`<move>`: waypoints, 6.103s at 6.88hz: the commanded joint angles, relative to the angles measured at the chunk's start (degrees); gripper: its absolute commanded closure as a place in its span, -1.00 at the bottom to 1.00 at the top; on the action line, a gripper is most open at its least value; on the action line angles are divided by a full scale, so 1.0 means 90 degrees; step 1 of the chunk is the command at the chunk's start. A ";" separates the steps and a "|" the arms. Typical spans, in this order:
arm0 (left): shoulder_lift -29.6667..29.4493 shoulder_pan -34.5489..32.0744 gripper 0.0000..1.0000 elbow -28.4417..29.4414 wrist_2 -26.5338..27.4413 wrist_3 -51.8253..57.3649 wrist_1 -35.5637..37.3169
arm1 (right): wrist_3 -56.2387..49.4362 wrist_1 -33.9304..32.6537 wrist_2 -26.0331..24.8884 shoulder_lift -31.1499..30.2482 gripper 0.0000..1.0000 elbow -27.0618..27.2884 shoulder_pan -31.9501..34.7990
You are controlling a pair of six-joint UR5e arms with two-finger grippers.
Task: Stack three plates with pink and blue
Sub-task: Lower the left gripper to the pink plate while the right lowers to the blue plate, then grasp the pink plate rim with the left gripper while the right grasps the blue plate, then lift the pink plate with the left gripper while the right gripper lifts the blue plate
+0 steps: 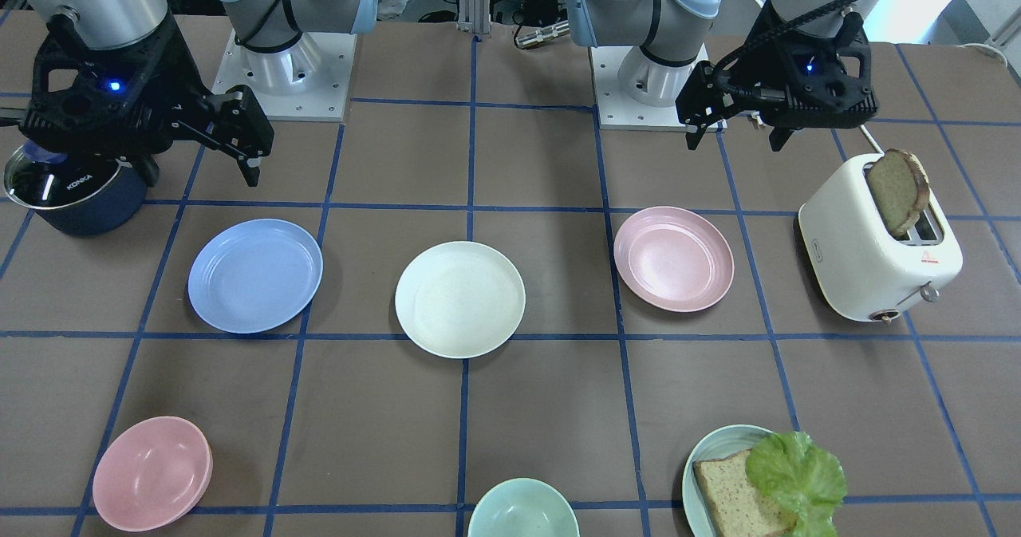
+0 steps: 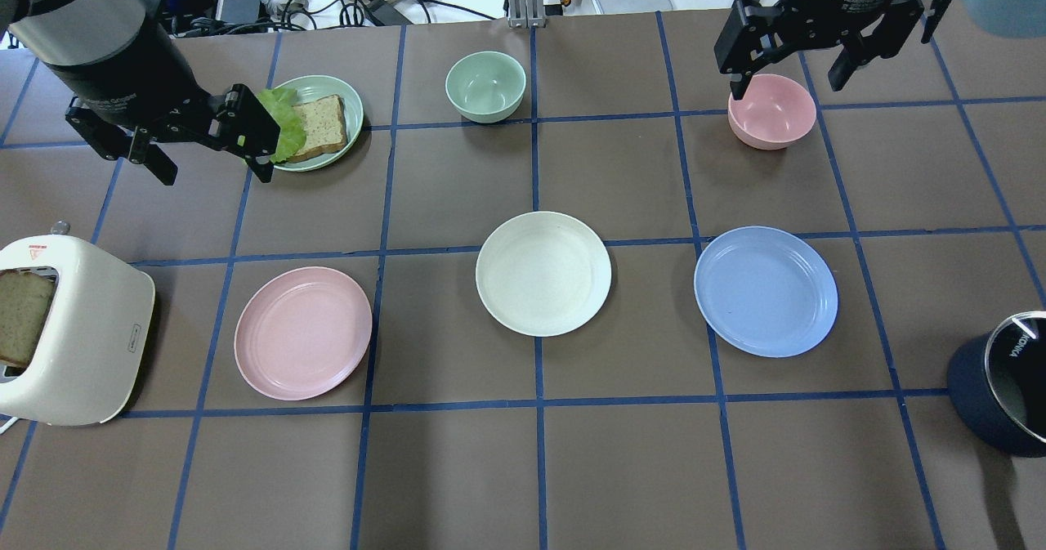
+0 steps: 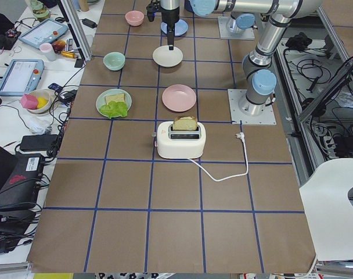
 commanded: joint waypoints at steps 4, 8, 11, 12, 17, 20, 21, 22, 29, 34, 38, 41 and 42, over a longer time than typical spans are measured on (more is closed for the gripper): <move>-0.0070 0.0020 -1.00 -0.0179 -0.0025 0.0031 0.0049 | -0.1637 -0.0447 0.0113 0.0019 -1.00 0.1354 -0.1524; -0.0099 0.0010 -0.95 -0.2099 0.0024 -0.0038 0.2289 | -0.2208 -0.2851 0.0629 0.0019 -1.00 0.3935 -0.2855; -0.0167 -0.0029 -0.94 -0.2942 -0.0015 -0.0222 0.3124 | -0.2521 -0.3872 0.1081 0.0409 -1.00 0.4707 -0.3152; -0.0255 -0.0058 -0.94 -0.2972 -0.0025 -0.0533 0.3135 | -0.2502 -0.4331 0.1042 0.0459 -1.00 0.5010 -0.3142; -0.0577 -0.0244 -0.80 -0.3635 -0.0006 -0.1737 0.3835 | -0.2609 -0.4912 0.1120 0.0908 -0.07 0.5033 -0.3162; -0.0977 -0.0535 -0.69 -0.3852 -0.0035 -0.1639 0.4599 | -0.2667 -0.4893 0.1110 0.0840 0.84 0.4984 -0.3152; -0.1104 -0.0672 -0.65 -0.3852 -0.0025 -0.1620 0.4754 | -0.2648 -0.4719 0.1101 0.0830 0.95 0.4858 -0.3142; -0.1192 -0.0703 -0.53 -0.3861 -0.0016 -0.1591 0.4843 | -0.2619 -0.4243 0.1100 0.0840 1.00 0.4721 -0.3152; -0.1681 -0.0742 0.16 -0.3881 -0.0025 -0.1034 0.5380 | -0.2550 -0.2169 0.1061 0.0772 1.00 0.2963 -0.3064; -0.1691 -0.0742 1.00 -0.3939 0.0033 -0.1034 0.5361 | -0.2560 -0.1846 0.1071 0.0781 1.00 0.2669 -0.3025; -0.1545 -0.0849 1.00 -0.3832 0.0111 -0.1122 0.5371 | -0.2560 -0.1348 0.1052 0.0849 1.00 0.2114 -0.2976; -0.1641 -0.1589 1.00 -0.2929 0.1086 -0.1160 0.4615 | -0.2560 -0.1309 0.1032 0.0889 1.00 0.2016 -0.2976; -0.1690 -0.1737 1.00 -0.2344 0.1078 -0.1441 0.3952 | -0.2560 -0.1299 0.1032 0.0898 1.00 0.1957 -0.2976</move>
